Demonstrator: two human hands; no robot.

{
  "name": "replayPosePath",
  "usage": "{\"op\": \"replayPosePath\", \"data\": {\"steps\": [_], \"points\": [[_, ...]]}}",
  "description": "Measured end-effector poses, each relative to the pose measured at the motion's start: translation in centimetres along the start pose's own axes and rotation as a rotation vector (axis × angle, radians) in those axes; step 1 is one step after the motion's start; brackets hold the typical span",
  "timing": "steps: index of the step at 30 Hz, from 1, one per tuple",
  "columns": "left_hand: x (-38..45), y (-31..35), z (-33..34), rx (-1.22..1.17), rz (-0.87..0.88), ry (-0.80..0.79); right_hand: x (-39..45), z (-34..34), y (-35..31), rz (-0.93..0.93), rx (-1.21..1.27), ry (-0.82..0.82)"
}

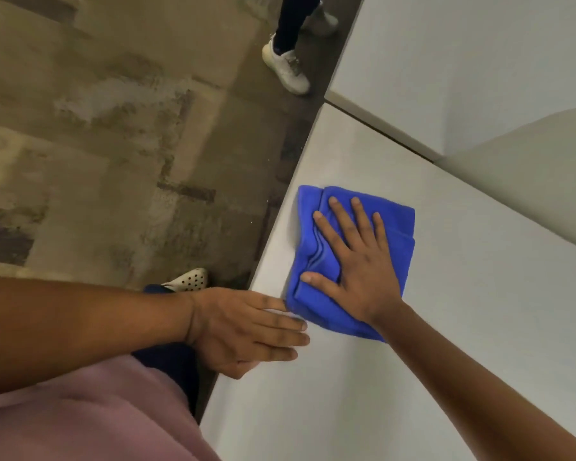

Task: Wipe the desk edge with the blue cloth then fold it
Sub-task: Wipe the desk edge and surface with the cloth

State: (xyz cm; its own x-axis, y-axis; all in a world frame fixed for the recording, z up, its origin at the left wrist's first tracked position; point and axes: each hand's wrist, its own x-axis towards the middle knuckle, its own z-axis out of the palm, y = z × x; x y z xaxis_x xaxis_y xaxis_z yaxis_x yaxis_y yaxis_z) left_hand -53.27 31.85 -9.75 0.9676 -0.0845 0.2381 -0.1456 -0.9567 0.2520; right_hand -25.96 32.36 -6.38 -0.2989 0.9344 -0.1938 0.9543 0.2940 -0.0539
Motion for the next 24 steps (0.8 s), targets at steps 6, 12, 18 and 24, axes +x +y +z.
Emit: {"op": "replayPosePath", "data": {"steps": [6, 12, 18, 24], "points": [[0.1, 0.4, 0.3, -0.001, 0.033, -0.012, 3.5, 0.2, -2.7, 0.071, 0.007, 0.076], [0.6, 0.2, 0.5, -0.038, 0.042, -0.014, 10.7, -1.0, -8.5, 0.060, 0.042, 0.118], [0.8, 0.2, -0.2, -0.076, 0.024, -0.068, 14.6, -6.2, -6.7, 0.366, 1.087, 0.513], [0.6, -0.1, -0.3, -0.080, 0.035, -0.083, 6.7, -10.0, 3.0, 0.467, 0.874, 0.607]]}}
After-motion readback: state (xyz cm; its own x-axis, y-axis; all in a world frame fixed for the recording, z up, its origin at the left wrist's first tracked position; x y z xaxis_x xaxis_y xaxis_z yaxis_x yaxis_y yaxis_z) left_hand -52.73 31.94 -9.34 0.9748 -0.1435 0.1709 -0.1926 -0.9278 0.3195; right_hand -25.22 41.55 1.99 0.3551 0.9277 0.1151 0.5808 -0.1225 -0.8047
